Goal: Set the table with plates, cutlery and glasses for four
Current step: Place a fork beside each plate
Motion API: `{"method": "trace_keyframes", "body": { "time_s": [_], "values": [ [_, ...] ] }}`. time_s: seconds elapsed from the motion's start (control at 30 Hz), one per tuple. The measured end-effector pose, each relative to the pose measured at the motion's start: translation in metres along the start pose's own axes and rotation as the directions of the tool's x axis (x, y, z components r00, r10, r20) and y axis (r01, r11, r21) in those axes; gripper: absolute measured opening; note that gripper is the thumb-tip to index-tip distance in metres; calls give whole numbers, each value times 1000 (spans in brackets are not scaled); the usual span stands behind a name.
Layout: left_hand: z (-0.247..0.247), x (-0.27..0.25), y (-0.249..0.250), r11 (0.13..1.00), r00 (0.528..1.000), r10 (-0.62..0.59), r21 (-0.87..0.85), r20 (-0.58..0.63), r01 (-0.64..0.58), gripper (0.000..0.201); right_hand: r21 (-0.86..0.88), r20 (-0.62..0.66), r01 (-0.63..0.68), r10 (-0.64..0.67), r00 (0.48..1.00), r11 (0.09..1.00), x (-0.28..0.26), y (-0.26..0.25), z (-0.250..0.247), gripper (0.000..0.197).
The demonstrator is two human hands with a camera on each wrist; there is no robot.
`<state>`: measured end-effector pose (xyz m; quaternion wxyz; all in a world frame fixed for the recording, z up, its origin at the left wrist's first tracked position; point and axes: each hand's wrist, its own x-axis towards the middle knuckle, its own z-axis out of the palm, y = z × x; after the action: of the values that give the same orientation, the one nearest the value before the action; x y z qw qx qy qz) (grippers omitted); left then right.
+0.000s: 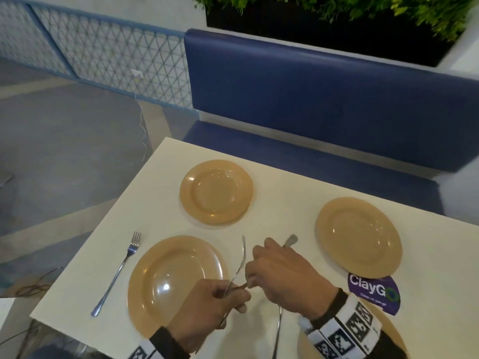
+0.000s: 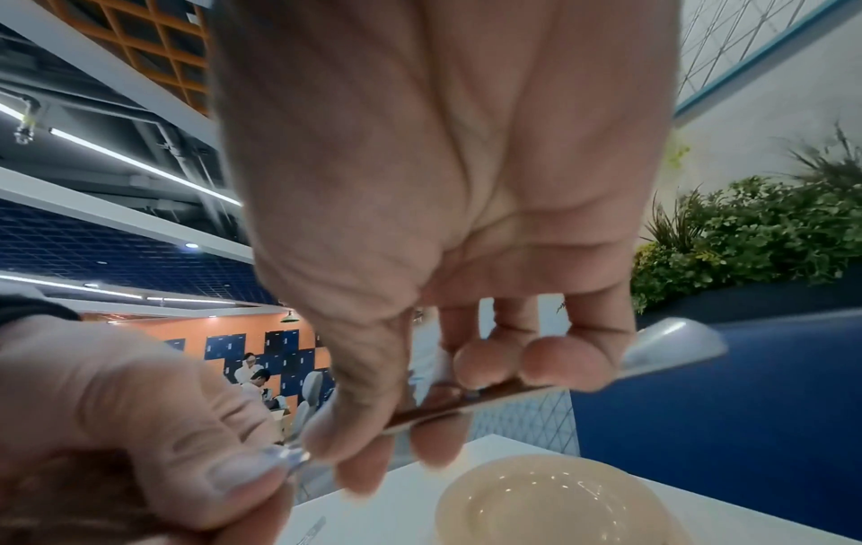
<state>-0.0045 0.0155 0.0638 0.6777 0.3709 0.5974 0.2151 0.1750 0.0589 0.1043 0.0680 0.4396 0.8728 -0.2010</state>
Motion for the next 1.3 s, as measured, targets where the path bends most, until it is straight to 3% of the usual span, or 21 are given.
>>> {"method": "trace_keyframes", "body": {
  "time_s": [0.03, 0.07, 0.1, 0.13, 0.17, 0.23, 0.27, 0.3, 0.33, 0.4, 0.47, 0.53, 0.6, 0.7, 0.77, 0.87, 0.97, 1.03, 1.17, 1.3],
  "values": [
    [3, 4, 2, 999, 999, 12, -35, -52, -14, 19, 28, -118, -17, 20, 993, 999, 4, 3, 4, 23],
    [5, 8, 5, 997, 995, 19, -68, -102, -26, 18, 143, -289, -90, 129, 949, 986, 7, 4, 9, 19],
    [5, 15, 7, 996, 991, 15, -86, -134, -27, 17, 343, -443, -173, 322, 837, 923, 8, 5, 13, 14],
    [5, 23, 10, 995, 990, 5, -102, -144, -20, 17, 584, -486, -210, 545, 683, 784, 10, 4, 18, 11],
    [4, 30, 12, 993, 991, 3, -117, -130, -18, 19, 798, -356, -205, 718, 598, 566, 13, 1, 21, 11],
    [6, 40, 16, 994, 999, 14, -112, -50, -19, 23, 982, 6, -151, 777, 630, 115, 24, -8, 26, 18],
    [7, 45, 17, 995, 1000, 15, -99, -19, -17, 25, 992, 102, -119, 763, 638, -33, 33, -11, 29, 20],
    [6, 51, 17, 996, 1000, 7, -87, -14, -8, 28, 989, 148, -93, 764, 628, -116, 42, -12, 31, 21],
    [3, 57, 17, 996, 1000, -6, -87, -28, 4, 30, 986, 168, -94, 773, 612, -139, 52, -9, 33, 21],
    [-7, 70, 20, 999, 998, 16, -33, -65, -18, 40, 985, 162, -138, 807, 568, -101, 72, 8, 38, 22],
    [-25, 81, 22, 996, 991, 77, 54, -107, -72, 46, 975, 136, -220, 863, 487, -30, 91, 39, 44, 24],
    [-48, 84, 25, 991, 984, 105, 98, -143, -91, 41, 937, 109, -346, 906, 409, 44, 110, 77, 55, 25],
    [-75, 84, 26, 990, 982, 102, 109, -160, -85, 34, 861, 85, -494, 922, 377, 122, 129, 106, 65, 19],
    [-113, 80, 23, 980, 978, 133, 169, -158, -106, 42, 802, 87, -584, 944, 319, 123, 153, 123, 76, 16],
    [-133, 82, 19, 970, 979, 133, 221, -156, -96, 29, 785, 50, -604, 959, 279, 135, 165, 129, 82, 16],
    [-147, 86, 12, 974, 983, 82, 224, -163, -44, 25, 765, -22, -618, 967, 253, 180, 175, 133, 84, 13],
    [-147, 87, 12, 972, 988, 74, 232, -133, -42, 33, 799, 6, -585, 971, 238, 138, 174, 128, 86, 14],
    [-144, 87, 15, 976, 990, 78, 212, -119, -51, 27, 790, 16, -599, 972, 233, 130, 173, 125, 87, 12],
    [-140, 88, 18, 980, 991, 80, 188, -110, -59, 27, 728, 14, -663, 964, 267, 174, 172, 123, 88, 14],
    [-141, 84, 22, 991, 990, 76, 119, -120, -61, 33, 747, 38, -650, 966, 254, 141, 172, 123, 90, 18]
  ]
}}
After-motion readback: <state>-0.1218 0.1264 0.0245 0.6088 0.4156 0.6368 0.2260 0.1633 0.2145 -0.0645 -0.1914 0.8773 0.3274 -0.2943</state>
